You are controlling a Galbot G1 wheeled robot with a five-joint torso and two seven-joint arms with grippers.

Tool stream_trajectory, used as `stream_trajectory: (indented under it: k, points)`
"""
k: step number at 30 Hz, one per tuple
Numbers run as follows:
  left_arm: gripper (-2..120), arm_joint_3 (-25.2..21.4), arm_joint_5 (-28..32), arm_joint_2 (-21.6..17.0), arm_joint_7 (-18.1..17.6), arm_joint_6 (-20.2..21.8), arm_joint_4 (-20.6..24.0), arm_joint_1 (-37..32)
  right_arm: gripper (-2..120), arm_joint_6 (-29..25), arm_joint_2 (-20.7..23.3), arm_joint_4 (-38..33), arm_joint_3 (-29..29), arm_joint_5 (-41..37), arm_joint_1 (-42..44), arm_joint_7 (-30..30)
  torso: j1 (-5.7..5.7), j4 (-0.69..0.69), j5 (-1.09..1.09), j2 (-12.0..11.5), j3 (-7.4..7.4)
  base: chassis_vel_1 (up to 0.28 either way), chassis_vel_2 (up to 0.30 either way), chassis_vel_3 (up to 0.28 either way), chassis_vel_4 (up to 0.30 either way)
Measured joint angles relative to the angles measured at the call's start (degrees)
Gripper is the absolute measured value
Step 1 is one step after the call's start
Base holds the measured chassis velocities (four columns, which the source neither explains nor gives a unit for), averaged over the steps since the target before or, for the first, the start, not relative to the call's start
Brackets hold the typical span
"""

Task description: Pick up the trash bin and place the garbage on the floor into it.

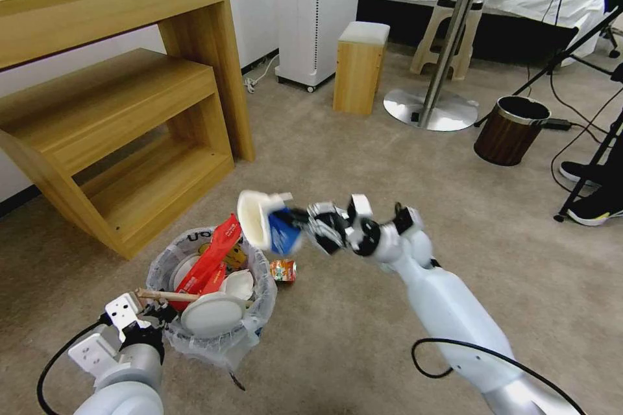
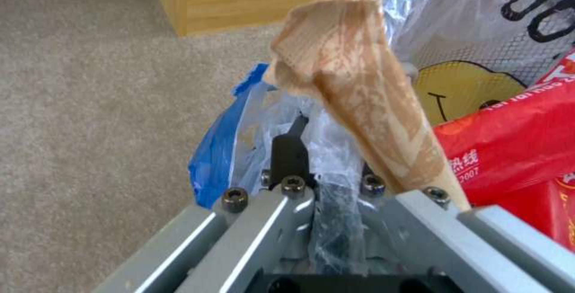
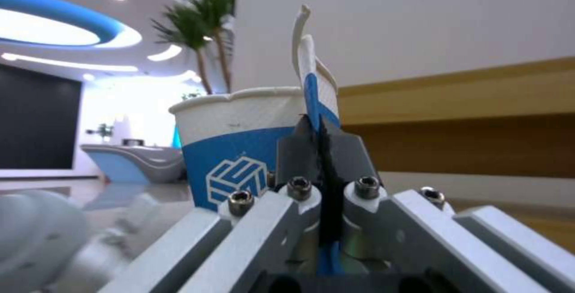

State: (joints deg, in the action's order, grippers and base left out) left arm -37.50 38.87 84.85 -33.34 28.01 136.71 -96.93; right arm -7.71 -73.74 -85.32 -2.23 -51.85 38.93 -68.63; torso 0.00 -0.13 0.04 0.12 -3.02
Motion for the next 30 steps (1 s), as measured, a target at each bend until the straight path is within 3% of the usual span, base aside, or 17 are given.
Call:
stream_trajectory:
  k: [10,13,15,17,19,21,30]
  points:
    - [1,-0.09,1.24,-0.67,0.12,-0.11,1.28,-0.4,0,-0.44,-1.52,4.31,2.1,6.07,-1.83,5.52,0.0,-0.01,0.0,0.0,0.0,0.0,0.0,0.0,0.0]
    - [1,0.38,1.25,-0.64,0.12,-0.04,1.71,-0.49,5,-0.4,-1.7,4.48,2.48,6.99,-1.7,5.98,0.0,-0.01,0.0,0.0,0.0,0.0,0.0,0.0,0.0]
    - [1,1.19,1.1,-0.62,0.13,0.11,2.2,-0.55,17,-0.37,-1.89,4.83,3.11,8.77,-1.51,6.16,0.0,-0.01,0.0,0.0,0.0,0.0,0.0,0.0,0.0]
    - [1,1.52,0.98,-0.62,0.12,0.13,2.36,-0.61,18,-0.37,-1.91,4.91,3.33,9.34,-1.47,6.3,0.0,-0.01,0.0,-0.01,0.0,0.0,0.0,0.0,0.0]
    - [1,3.06,0.63,-0.5,0.08,0.27,2.88,-0.93,32,-0.38,-1.81,5.14,4.29,10.9,-1.06,6.7,0.0,-0.01,0.01,0.0,0.0,0.0,0.0,0.0,0.0]
    - [1,3.42,0.63,-0.46,0.04,0.32,2.97,-0.98,34,-0.4,-1.78,5.16,4.44,11.08,-0.98,6.7,0.0,-0.01,0.0,0.0,0.0,0.0,0.0,0.0,0.0]
    - [1,5.25,1.19,0.13,-0.41,0.82,3.16,-0.61,69,-1.15,-1.24,3.99,3.67,11.35,-0.21,6.04,0.0,0.0,0.01,0.0,0.0,0.0,0.0,0.0,0.0]
